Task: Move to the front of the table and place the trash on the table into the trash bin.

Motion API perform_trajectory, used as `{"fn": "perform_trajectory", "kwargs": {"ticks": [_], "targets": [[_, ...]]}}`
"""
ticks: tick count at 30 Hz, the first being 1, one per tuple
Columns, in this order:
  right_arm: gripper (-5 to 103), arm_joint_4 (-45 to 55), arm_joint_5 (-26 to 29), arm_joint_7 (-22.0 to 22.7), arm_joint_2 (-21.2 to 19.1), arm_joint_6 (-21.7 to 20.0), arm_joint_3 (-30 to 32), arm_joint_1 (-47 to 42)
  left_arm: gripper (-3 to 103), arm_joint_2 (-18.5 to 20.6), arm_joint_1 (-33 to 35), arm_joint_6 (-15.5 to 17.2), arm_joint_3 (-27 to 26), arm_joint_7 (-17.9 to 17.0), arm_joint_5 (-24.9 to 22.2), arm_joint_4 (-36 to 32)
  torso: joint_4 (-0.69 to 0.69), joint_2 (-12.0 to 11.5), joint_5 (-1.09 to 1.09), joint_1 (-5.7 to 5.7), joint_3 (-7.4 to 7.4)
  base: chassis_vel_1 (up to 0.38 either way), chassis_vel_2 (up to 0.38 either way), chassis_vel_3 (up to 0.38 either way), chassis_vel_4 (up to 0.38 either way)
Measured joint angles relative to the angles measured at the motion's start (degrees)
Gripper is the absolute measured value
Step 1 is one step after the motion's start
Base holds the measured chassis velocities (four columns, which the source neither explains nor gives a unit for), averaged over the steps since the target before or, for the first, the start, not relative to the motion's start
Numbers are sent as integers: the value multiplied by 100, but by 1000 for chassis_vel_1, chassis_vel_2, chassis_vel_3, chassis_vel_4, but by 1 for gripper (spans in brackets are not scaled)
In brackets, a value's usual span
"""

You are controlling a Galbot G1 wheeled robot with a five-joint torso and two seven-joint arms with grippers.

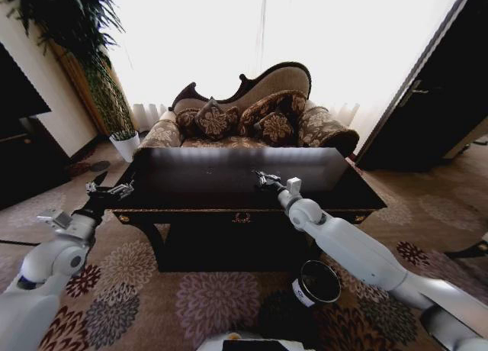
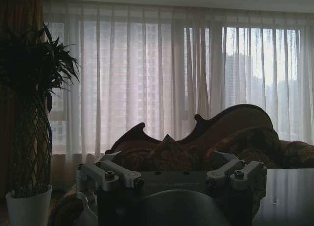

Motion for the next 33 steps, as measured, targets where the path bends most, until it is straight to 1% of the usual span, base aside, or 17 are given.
{"fn": "perform_trajectory", "kwargs": {"ticks": [1, 4, 5, 7, 8, 9, 13, 14, 17, 18, 20, 22, 23, 25, 29, 30, 33], "targets": [[3, 0, 0, 0, 0, 0, 0, 0, 100, 0, 0, 0, 0, 0, 0, 0, 0, 0, 0, 0, 0, 0, 0, 0, 0], [3, 412, -126, -1, -297, 31, 695, -716, 100, 0, 0, 0, 0, 1, 0, 0, 1, 0, -2, 0, -1, 0, 0, 0, 0], [3, 412, -126, -1, -297, 31, 695, -716, 100, 0, 0, 0, 0, 1, 0, 0, 1, 0, -2, 0, -1, 0, 0, 0, 0], [3, 665, -235, -4, -343, 56, 1350, -1463, 100, 0, 0, 0, 0, 0, 0, 0, -1, 0, 2, 0, 0, 0, 0, 0, 0], [3, 775, -272, 17, -318, 68, 1647, -1775, 100, 0, 0, 0, 0, 0, 0, -1, -2, 0, 0, 0, 0, 0, 0, 0, 0], [3, 775, -272, 17, -318, 68, 1647, -1775, 100, 0, 0, 0, 0, 0, 0, -1, -2, 0, 0, 0, 0, 0, 0, 0, 0], [3, 1283, -403, 19, -1, 119, 3047, -3016, 100, 0, 0, 0, 0, 0, 0, 0, 2, 0, -2, 0, 0, 0, 0, 0, 0], [3, 1283, -403, 19, -1, 119, 3047, -3016, 100, 0, 0, 0, 0, 0, 0, 0, 2, 0, -2, 0, 0, 0, 0, 0, 0], [3, 1565, -578, -113, 327, 225, 4029, -4047, 100, 0, 0, 0, 0, 2, 0, -1, 0, 1, -3, 0, 0, 0, 0, 0, 0], [3, 1565, -578, -113, 327, 225, 4029, -4047, 100, 0, 0, 0, 0, 2, 0, -1, 0, 1, -3, 0, 0, 0, 0, 0, 0], [3, 1655, -744, -225, 538, 321, 4426, -4518, 100, 0, 0, 0, 0, -1, 0, 0, -1, 0, 1, 0, 0, 0, 0, 0, 0], [3, 1723, -973, -364, 818, 451, 4766, -4983, 100, 0, 0, 0, 0, -1, 0, 0, 0, 0, -2, -1, -1, 0, 0, 0, 0], [3, 1724, -1099, -442, 976, 524, 4868, -5219, 100, 0, 0, 0, 0, 4, 0, -1, 0, 0, -1, -1, 0, 0, 0, 0, 0], [3, 1702, -1239, -503, 1126, 644, 4944, -5421, 100, 0, 0, 0, 0, -3, 0, 0, 0, 0, -1, 0, 0, 0, 0, 0, 0], [3, 1471, -1472, -588, 1925, 980, 4993, -6008, 100, 0, 0, 0, 0, -2, 0, -1, 0, 0, 0, -1, 0, 0, 0, 0, 0], [3, 1471, -1472, -588, 1925, 980, 4993, -6008, 100, 0, 0, 0, 0, -2, 0, -1, 0, 0, 0, -1, 0, 0, 0, 0, 0], [3, 1096, -1608, -651, 2480, 1226, 5002, -6181, 100, 0, 0, -1, 0, -1, 0, -1, -1, 1, -1, -1, 0, 0, 0, 0, 0]]}}
